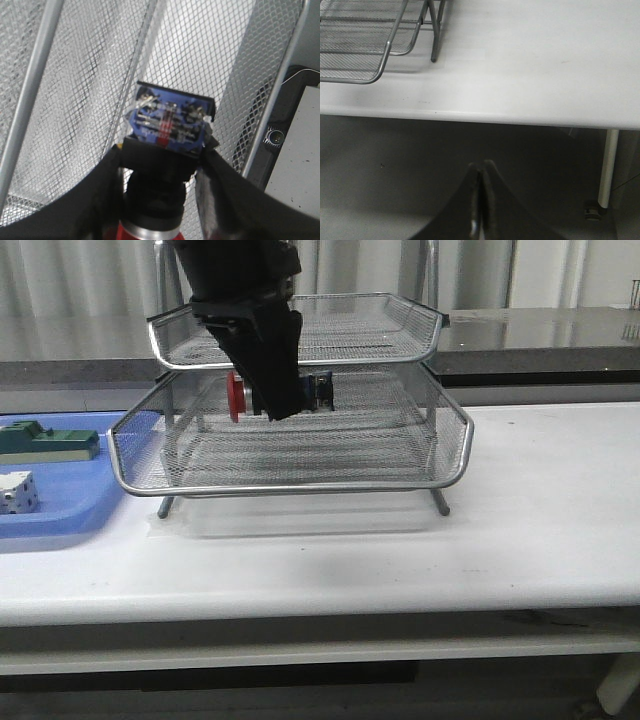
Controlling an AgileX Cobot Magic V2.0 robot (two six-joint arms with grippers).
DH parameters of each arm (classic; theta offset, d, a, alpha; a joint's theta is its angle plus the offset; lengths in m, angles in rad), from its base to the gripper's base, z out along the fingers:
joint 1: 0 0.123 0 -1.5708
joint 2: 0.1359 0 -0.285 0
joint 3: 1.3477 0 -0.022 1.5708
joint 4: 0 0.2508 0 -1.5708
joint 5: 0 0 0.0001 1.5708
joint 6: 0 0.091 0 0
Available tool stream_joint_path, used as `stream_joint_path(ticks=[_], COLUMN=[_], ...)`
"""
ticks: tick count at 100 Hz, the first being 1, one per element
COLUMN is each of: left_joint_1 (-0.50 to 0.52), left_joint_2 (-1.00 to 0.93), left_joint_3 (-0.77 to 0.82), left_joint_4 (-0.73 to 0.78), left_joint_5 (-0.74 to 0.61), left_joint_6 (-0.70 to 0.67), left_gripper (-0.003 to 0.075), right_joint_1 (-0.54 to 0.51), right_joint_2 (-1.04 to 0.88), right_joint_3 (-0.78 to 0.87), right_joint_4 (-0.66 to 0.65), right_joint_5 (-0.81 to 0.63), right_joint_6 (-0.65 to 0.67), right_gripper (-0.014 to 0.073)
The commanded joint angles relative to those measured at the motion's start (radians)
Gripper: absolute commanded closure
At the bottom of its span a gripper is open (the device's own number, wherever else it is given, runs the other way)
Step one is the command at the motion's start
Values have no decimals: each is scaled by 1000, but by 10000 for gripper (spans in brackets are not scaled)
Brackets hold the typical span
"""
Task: Place button on rack with both arms
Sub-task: 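Carry the button into the pulled-out middle wire tray with the left gripper, then lower the button onto the tray mesh, open the left gripper, withdraw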
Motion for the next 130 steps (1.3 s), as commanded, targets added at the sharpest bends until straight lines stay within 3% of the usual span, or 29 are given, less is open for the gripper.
stream_joint_path(ticks=[1, 36, 73, 101, 130], left_joint_1=[-5, -5, -5, -5, -3], left_joint_2=[-48, -16, -13, -13, -21], left_joint_3=[-28, -28, -28, -32, -171], left_joint_4=[-8, 7, 7, 7, -16], left_joint_5=[-43, -78, -81, -66, 110], left_joint_6=[-11, -11, -11, -20, -92], left_gripper=[674, 436, 288, 276, 279], right_joint_1=[-1, -1, -1, -1, -1], right_joint_2=[6, 6, 6, 6, 6], right_joint_3=[-35, -35, -35, -35, -35], right_joint_4=[-1, -1, -1, -1, -1], right_joint_5=[-67, -67, -67, -67, -67], right_joint_6=[1, 1, 1, 1, 1], right_gripper=[664, 664, 664, 664, 664])
